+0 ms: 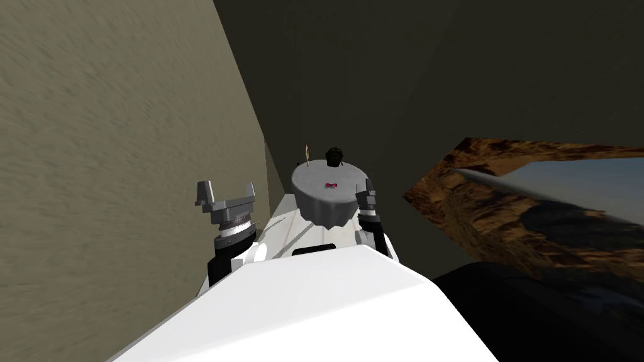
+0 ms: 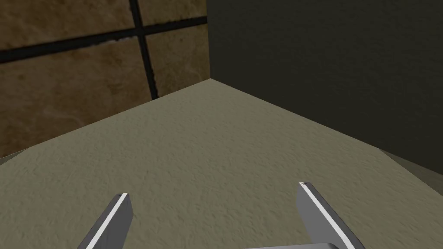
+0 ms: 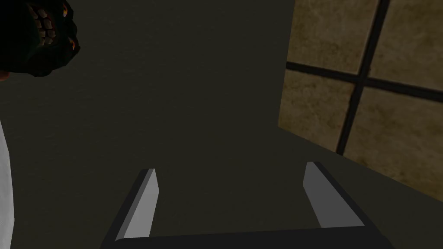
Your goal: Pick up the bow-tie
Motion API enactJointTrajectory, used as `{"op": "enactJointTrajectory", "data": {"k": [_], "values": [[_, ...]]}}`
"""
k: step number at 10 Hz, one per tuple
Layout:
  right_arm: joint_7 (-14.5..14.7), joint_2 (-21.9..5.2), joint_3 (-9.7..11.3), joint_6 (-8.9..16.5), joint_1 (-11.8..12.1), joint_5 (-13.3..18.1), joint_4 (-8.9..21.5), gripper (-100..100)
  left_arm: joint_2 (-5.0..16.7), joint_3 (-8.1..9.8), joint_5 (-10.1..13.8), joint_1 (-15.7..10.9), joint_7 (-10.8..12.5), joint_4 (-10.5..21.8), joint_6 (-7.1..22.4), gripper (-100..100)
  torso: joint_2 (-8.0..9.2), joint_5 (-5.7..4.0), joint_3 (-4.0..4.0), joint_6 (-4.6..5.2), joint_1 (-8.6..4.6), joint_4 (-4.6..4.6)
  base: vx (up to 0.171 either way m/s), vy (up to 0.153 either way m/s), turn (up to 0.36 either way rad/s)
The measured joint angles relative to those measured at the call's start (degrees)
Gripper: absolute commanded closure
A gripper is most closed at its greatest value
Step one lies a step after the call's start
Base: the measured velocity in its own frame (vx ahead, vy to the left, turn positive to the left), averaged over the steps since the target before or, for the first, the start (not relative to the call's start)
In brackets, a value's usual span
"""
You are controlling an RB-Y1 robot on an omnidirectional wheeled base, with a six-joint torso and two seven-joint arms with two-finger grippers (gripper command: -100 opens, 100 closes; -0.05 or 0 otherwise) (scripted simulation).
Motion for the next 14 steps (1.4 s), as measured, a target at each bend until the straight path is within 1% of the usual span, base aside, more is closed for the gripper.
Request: {"op": "enactJointTrajectory", "data": {"k": [2, 4, 5, 7, 8, 9, 10, 12, 13, 14], "values": [[-0.5, -2.29, 0.17, -0.48, 0.47, 0.43, 0.76, -100, 0.0, 0.0, 0.0, -0.01, 0.0, 0.0, 0.0, 0, 0.32, 0.02, 0.17, 0.0, 0.08, 0.06, -0.119, 0.025, -0.005], [-1.29, -5.24, 0.76, -1.75, 1.89, 1.37, 2.11, -100, -0.01, -0.01, 0.0, -0.02, 0.0, 0.0, 0.0, 0, 0.66, 0.02, 0.37, 0.01, 0.09, 0.14, -0.186, 0.042, 0.001], [-1.93, -7.07, 0.78, -2.48, 2.46, 1.85, 3.14, -100, -0.01, -0.01, 0.0, -0.02, 0.0, 0.0, 0.01, 0, 0.73, 0.03, 0.42, 0.01, 0.16, 0.16, -0.21, 0.057, 0.004], [-3.35, -10.81, 0.65, -4.26, 3.04, 3.06, 6.61, -100, -0.01, -0.01, 0.0, -0.03, 0.0, 0.01, 0.01, 0, 0.88, 0.04, 0.51, 0.01, 0.21, 0.19, -0.196, 0.058, 0.006], [-3.74, -12.02, 0.82, -4.54, 3.72, 3.45, 6.73, -100, -0.01, -0.01, 0.0, -0.02, 0.0, 0.01, 0.01, 0, 0.72, 0.05, 0.43, 0.01, 0.18, 0.17, -0.155, 0.048, 0.012], [-4.21, -13.9, 0.87, -4.5, 4.35, 3.99, 6.98, -100, -0.01, -0.01, 0.0, -0.02, 0.0, 0.0, 0.0, 0, 0.66, 0.04, 0.39, 0.0, 0.17, 0.15, -0.114, 0.021, 0.004], [-4.48, -14.77, 0.94, -4.95, 4.68, 4.32, 7.75, -100, 0.0, 0.0, 0.0, -0.01, 0.0, 0.0, 0.0, 0, 0.51, 0.02, 0.31, 0.0, 0.08, 0.13, -0.129, 0.039, 0.028], [-5.51, -18.44, 0.81, -7.13, 5.92, 5.66, 10.93, -100, -0.01, -0.01, 0.0, -0.02, 0.0, 0.0, 0.0, 0, 0.74, 0.04, 0.43, 0.0, 0.16, 0.16, -0.196, 0.053, 0.021], [-5.93, -19.93, 0.75, -7.59, 6.27, 6.04, 11.73, -100, -0.01, -0.01, 0.0, -0.02, 0.0, 0.01, 0.01, 0, 0.7, 0.04, 0.42, 0.01, 0.16, 0.17, -0.166, 0.039, 0.031], [-6.14, -21.48, 0.93, -8.42, 6.71, 6.87, 13.43, -100, -0.01, -0.01, 0.0, -0.02, 0.0, 0.0, 0.01, 0, 0.67, 0.03, 0.4, 0.0, 0.12, 0.16, -0.126, 0.038, 0.015]]}}
